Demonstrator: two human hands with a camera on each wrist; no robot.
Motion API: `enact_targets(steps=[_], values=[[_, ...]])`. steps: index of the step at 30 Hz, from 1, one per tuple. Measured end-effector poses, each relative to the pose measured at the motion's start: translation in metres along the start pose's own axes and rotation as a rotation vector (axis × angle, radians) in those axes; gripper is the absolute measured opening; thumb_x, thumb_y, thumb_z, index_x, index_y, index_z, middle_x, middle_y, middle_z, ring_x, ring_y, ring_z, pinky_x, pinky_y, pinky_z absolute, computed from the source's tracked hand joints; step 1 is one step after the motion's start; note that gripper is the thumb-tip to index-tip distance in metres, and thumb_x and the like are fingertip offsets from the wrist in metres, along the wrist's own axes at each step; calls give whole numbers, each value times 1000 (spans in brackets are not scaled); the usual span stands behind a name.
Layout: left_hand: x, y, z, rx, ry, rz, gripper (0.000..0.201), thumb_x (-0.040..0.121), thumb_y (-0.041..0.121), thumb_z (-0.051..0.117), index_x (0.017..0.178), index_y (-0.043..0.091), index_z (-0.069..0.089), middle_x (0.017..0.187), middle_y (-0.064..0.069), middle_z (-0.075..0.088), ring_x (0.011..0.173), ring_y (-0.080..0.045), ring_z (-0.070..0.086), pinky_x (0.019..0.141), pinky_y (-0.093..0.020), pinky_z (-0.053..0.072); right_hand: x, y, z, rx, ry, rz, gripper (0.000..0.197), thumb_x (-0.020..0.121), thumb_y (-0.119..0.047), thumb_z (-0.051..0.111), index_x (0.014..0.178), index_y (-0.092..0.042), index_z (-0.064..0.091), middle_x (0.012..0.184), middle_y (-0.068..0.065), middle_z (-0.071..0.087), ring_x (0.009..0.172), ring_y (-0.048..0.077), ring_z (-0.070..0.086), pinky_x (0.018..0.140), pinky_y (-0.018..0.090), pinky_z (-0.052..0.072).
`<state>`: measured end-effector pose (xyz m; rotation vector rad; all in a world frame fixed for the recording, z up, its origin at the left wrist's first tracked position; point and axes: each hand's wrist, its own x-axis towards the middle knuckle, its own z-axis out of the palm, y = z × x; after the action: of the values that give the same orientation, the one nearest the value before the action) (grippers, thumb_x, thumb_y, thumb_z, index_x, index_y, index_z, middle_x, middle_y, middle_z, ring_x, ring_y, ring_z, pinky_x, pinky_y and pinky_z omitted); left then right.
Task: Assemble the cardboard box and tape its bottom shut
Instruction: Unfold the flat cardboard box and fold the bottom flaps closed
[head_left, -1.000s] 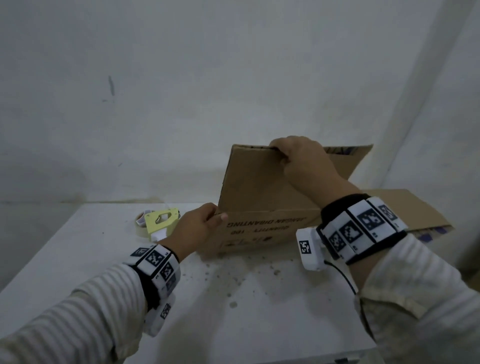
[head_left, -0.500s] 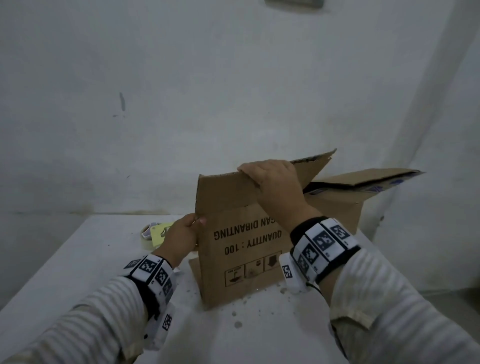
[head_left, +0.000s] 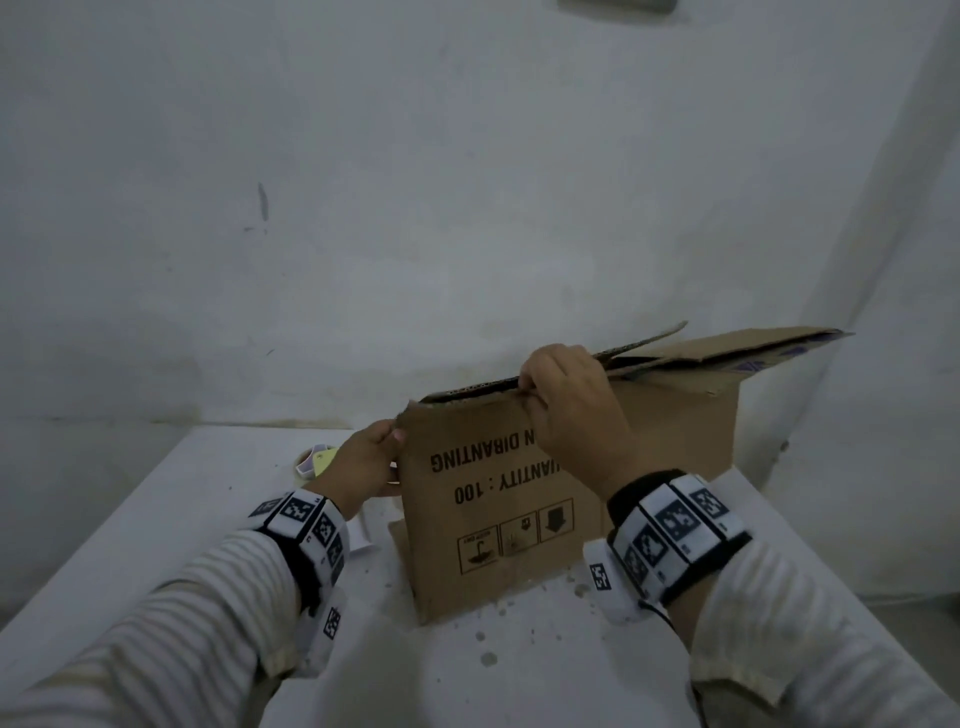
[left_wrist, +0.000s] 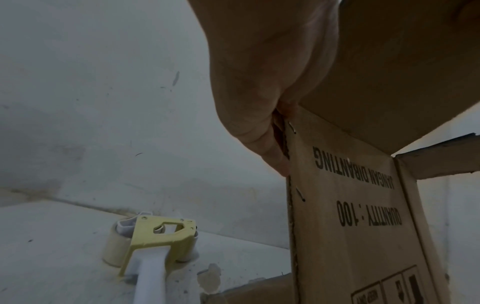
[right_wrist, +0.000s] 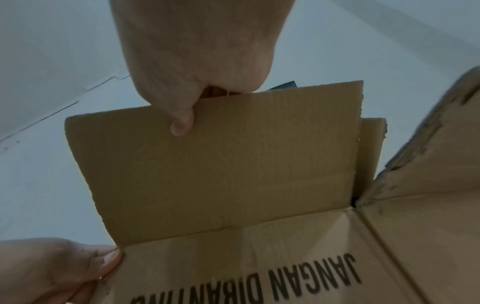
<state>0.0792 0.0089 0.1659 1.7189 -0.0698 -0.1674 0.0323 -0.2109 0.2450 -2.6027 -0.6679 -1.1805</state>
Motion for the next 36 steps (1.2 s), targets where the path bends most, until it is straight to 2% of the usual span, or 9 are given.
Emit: enact_targets(steps=[3, 7, 11, 15, 18, 23, 27, 31, 36], values=[[6, 5, -4, -4, -39, -16, 24, 102, 28, 38, 107, 15, 57, 98, -12, 63, 76, -23, 66, 64, -30, 55, -13, 2, -1, 27, -118, 59, 17, 76, 1, 61, 89, -11, 62, 105, 7, 68, 87, 26, 59, 76, 37, 45], [12, 16, -7, -63, -84, -70, 31, 95, 36, 43, 114, 24, 64, 102, -10, 68, 75, -24, 71, 63, -30, 57, -23, 10, 2, 34, -227, 157, 39, 82, 0, 58, 120, -8, 60, 98, 2, 64, 98, 23, 56, 79, 30, 29], [13, 18, -9, -73, -42, -84, 46, 92, 60, 37, 110, 27, 64, 102, -6, 68, 86, -32, 68, 75, -38, 56, -30, 4, 1, 38, -293, 179, 14, 84, -3, 56, 91, -15, 56, 92, 5, 63, 88, 24, 54, 76, 30, 32], [18, 17, -9, 20, 46, -31, 61, 86, 70, 34, 109, 23, 65, 106, -7, 69, 89, -33, 69, 80, -43, 57, -35, 6, 13, 43, -320, 201, 17, 82, -1, 57, 94, -12, 60, 96, 4, 65, 88, 21, 54, 78, 32, 33], [21, 18, -8, 18, 120, -28, 63, 87, 68, 35, 104, 16, 66, 103, -9, 70, 86, -34, 70, 77, -42, 57, -42, 8, 23, 60, -314, 201, 31, 71, 2, 68, 99, -12, 67, 94, 2, 70, 92, 25, 62, 78, 35, 38], [26, 18, -2, 47, 243, -6, 51, 94, 57, 36, 77, 17, 62, 83, -10, 67, 67, -28, 65, 76, -45, 56, -62, 5, 34, 30, -309, 89, 38, 38, 3, 77, 69, -15, 65, 88, -2, 76, 69, 23, 69, 58, 31, 49], [29, 18, 3, 112, 272, 28, 53, 97, 51, 32, 84, 9, 62, 87, -16, 67, 76, -34, 66, 77, -47, 56, -71, 6, 40, 7, -336, 86, 33, 41, 2, 71, 67, -16, 62, 90, 2, 76, 66, 23, 67, 58, 27, 50], [30, 13, 7, 77, 208, 109, 18, 93, 20, 46, 101, 13, 61, 100, -8, 63, 101, -33, 60, 91, -47, 52, -67, 7, 41, -17, -341, 142, 35, 43, 7, 65, 67, -18, 57, 73, 0, 70, 64, 26, 63, 59, 31, 49], [28, 8, 8, -22, 131, 160, 20, 81, 41, 49, 95, 32, 59, 97, -4, 59, 90, -27, 57, 73, -40, 50, -64, 7, 42, -16, -339, 140, 37, 42, 9, 65, 69, -16, 60, 73, 0, 70, 65, 26, 64, 59, 31, 51]])
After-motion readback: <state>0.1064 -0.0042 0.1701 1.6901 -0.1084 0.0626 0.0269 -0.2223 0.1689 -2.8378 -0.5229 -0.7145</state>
